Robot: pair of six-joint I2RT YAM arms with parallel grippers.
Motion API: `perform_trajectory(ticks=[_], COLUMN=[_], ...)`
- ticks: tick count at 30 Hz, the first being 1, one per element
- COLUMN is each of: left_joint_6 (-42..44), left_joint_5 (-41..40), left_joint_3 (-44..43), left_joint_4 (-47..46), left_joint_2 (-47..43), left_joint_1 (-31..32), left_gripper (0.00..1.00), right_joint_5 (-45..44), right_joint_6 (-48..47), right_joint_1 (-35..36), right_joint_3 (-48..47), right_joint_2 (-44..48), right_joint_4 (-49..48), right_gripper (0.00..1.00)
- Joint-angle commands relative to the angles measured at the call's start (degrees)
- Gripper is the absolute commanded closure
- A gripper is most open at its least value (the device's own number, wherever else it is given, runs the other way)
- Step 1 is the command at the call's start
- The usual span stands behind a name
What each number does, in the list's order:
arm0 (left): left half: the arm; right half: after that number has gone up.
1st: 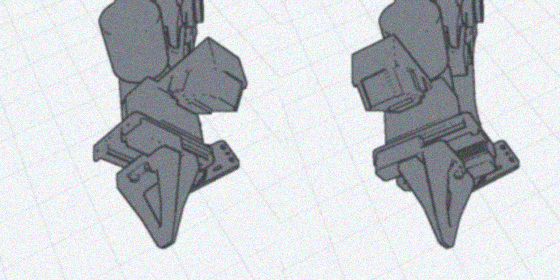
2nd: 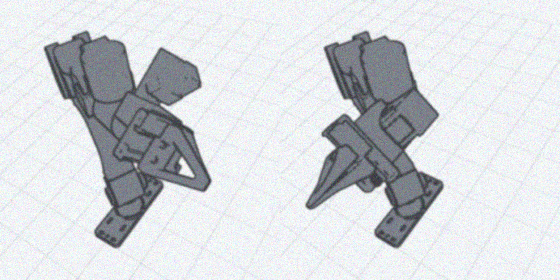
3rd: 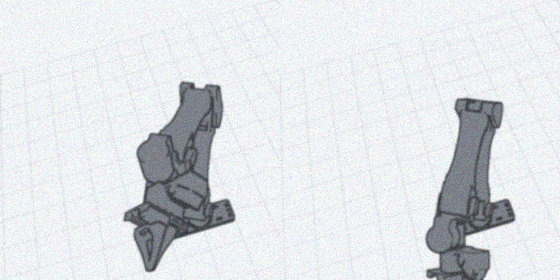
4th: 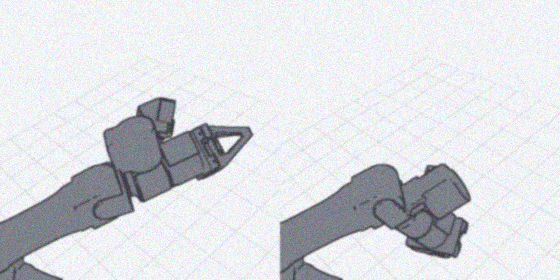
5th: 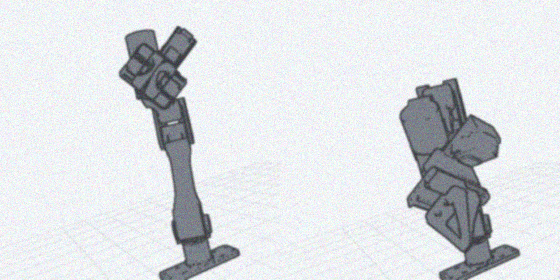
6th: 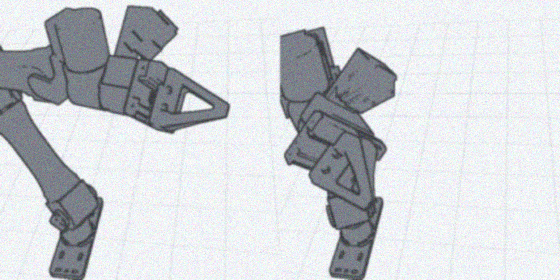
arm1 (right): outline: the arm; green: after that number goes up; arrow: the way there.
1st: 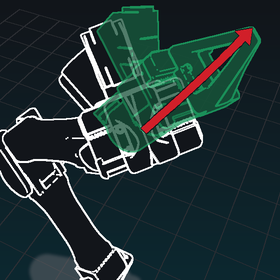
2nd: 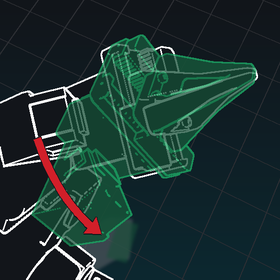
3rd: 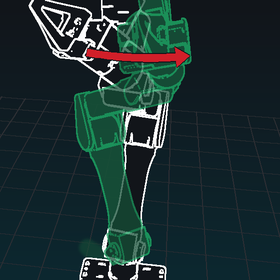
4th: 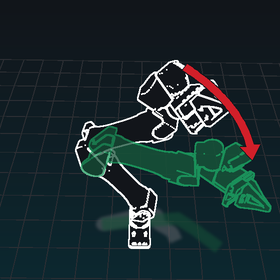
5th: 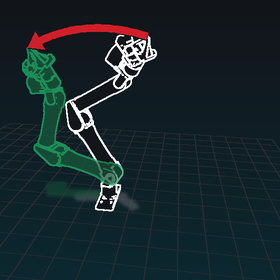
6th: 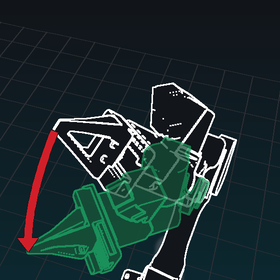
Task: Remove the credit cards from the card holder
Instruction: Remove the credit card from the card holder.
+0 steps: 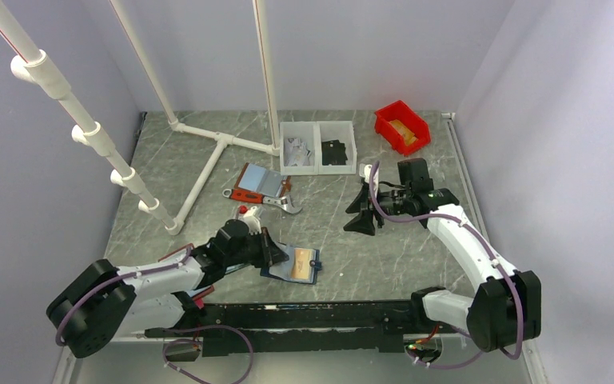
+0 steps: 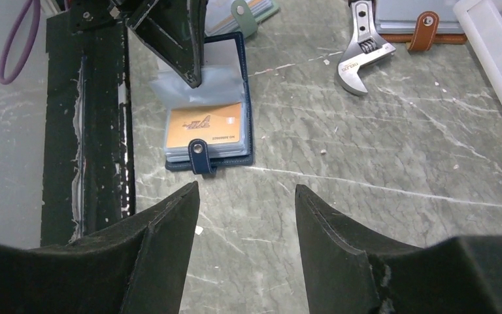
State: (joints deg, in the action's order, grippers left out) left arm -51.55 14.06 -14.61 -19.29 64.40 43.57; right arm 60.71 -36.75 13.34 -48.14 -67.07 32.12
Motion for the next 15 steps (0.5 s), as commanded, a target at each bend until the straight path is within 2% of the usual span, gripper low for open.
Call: perform_trajectory(ticks=[1,15], left_joint_6=[1.0,0.3], left_joint_5=[1.9,4.6], left_joint_3=[-3.2,-7.6], left_joint_4=[-4.5,-10.6], left_joint_2=[2.3,11.9], left_joint_1=[-0.2,0.2], left_gripper=[1.0,1.0], right_joint_5=[-0.3,-0.7], right_joint_6=[-3.5,-6.0], right_joint_1=[0.8,3.1], right_joint_3=[0.1,0.2], right_joint_2=[0.0,-1.5], right_joint_4=[0.4,1.8], right_gripper=[0.42,0.42])
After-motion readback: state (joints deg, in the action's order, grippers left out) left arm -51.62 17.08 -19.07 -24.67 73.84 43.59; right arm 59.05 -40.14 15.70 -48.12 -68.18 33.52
